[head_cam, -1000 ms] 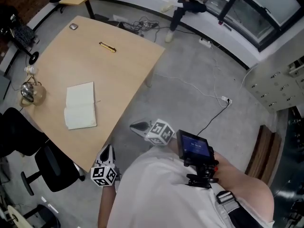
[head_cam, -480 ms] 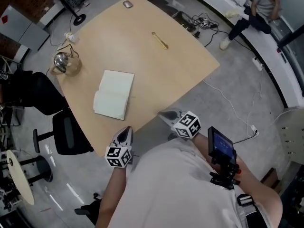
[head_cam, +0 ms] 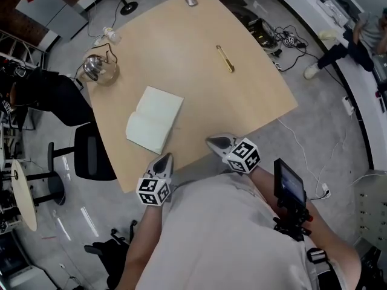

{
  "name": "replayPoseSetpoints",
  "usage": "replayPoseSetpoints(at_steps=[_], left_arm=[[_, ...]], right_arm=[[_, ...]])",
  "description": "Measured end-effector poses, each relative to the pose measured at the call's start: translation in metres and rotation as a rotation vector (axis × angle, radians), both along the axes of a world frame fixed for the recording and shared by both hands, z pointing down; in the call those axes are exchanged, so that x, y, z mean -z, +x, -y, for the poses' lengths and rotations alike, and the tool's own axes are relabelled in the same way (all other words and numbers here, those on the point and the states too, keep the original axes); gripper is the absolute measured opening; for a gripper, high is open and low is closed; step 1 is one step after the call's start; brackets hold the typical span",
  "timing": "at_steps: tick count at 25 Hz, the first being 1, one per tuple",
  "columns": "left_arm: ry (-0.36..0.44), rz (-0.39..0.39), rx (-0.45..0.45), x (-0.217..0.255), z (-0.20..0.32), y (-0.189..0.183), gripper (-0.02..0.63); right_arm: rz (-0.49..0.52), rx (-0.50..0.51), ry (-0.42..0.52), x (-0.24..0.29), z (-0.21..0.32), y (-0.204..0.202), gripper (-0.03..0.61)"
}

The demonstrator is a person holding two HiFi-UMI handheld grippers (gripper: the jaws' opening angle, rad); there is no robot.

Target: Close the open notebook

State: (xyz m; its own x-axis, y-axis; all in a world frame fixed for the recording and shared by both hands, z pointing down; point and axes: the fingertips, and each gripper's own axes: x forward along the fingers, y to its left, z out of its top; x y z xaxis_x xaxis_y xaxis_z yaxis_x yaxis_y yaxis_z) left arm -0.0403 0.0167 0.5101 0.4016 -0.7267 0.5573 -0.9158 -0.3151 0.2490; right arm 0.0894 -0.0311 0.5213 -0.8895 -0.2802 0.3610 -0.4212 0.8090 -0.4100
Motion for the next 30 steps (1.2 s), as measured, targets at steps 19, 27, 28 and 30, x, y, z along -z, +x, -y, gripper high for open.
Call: replayPoseSetpoints(at_steps=[19,27,28,30], left_arm=[[-0.003,-0.032,0.105,-0.003,-0.005,-0.031,0.005],[-0.013,-0.083,0.200,-0.020,-0.022,-0.057,0.005],[-0.015,-0.089,0.206,-0.022,-0.023,-0.058,0.005],[-0.017,-0.097,0.218,-0.023,-0.024,-0.059,0.005]], right_arm=[[-0.082,0.107,0.001,-0.009,0.023,-0.039,0.014],[-0.179,0.232,0.035,-0.021,0.022,-0.082,0.015],[-0.207,0.257,0.060,-0.023,0.021,-0.085,0.015],[-0.296,0.337,0.159,-0.028,0.021,-0.091,0.015]])
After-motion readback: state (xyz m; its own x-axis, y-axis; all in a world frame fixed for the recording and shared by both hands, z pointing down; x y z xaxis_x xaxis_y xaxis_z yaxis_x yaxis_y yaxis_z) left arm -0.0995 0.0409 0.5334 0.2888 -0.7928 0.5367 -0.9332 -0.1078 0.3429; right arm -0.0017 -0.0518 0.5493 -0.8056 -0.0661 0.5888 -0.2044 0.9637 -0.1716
